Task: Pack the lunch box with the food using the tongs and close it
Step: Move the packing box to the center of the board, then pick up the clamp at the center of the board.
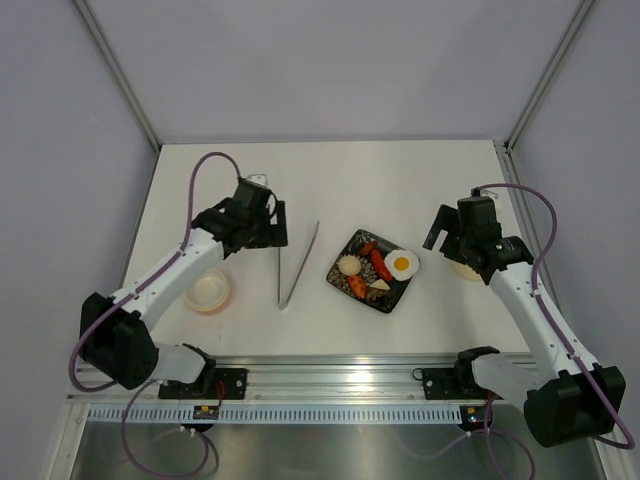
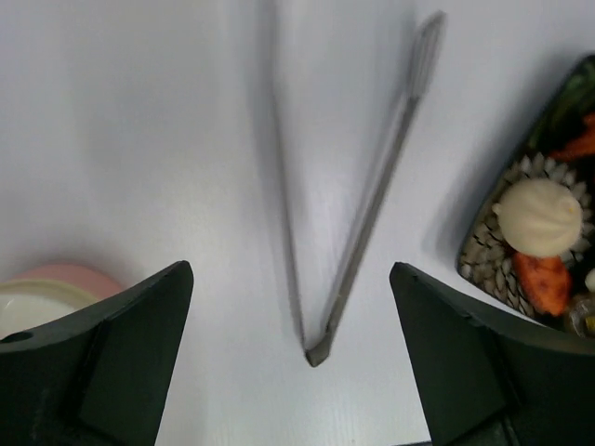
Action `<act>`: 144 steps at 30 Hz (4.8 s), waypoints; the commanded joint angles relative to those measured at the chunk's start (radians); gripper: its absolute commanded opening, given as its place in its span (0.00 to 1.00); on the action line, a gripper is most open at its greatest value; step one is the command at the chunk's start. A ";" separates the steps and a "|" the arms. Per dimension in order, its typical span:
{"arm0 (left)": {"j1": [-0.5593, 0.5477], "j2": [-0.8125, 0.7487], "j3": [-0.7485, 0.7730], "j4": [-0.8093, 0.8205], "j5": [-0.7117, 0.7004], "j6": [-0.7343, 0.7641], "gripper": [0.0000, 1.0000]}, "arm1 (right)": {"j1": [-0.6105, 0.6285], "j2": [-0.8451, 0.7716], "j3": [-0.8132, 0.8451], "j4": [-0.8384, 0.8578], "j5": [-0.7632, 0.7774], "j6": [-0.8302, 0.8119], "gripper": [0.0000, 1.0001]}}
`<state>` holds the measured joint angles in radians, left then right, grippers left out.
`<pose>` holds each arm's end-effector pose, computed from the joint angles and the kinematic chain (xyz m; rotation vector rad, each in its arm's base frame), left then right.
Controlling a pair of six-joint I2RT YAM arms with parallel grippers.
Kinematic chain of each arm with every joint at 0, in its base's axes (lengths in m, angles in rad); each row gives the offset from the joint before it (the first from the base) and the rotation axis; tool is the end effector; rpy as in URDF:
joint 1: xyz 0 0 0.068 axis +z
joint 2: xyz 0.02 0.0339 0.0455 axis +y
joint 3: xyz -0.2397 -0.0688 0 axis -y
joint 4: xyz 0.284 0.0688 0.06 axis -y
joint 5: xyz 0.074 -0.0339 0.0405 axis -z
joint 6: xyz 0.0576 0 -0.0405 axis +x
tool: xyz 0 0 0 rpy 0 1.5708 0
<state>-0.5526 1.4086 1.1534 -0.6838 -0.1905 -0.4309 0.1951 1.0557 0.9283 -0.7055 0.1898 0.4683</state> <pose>0.3022 -0.1736 0.2311 0.0739 2.4928 -0.1748 0.2759 0.0434 0.2489 0.4116 2.3501 0.0856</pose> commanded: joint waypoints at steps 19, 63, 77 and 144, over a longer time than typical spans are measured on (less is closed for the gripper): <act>0.252 -0.063 -0.224 -0.106 -0.219 -0.388 0.90 | -0.005 0.009 -0.003 0.028 -0.061 0.021 1.00; -0.046 0.078 -0.004 0.053 -0.047 -0.060 0.99 | -0.005 -0.003 0.027 -0.029 -0.049 0.044 0.99; -0.049 0.107 -0.155 0.139 0.097 -0.072 0.99 | -0.005 -0.051 0.001 -0.037 -0.049 0.055 0.99; -0.155 -0.016 0.015 -0.092 0.125 0.021 0.31 | -0.005 -0.062 0.072 -0.094 -0.069 0.084 1.00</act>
<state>-0.7006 1.3888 1.1603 -0.8032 -0.0971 -0.4252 0.1951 0.9970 1.0027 -0.8085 0.1364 0.5396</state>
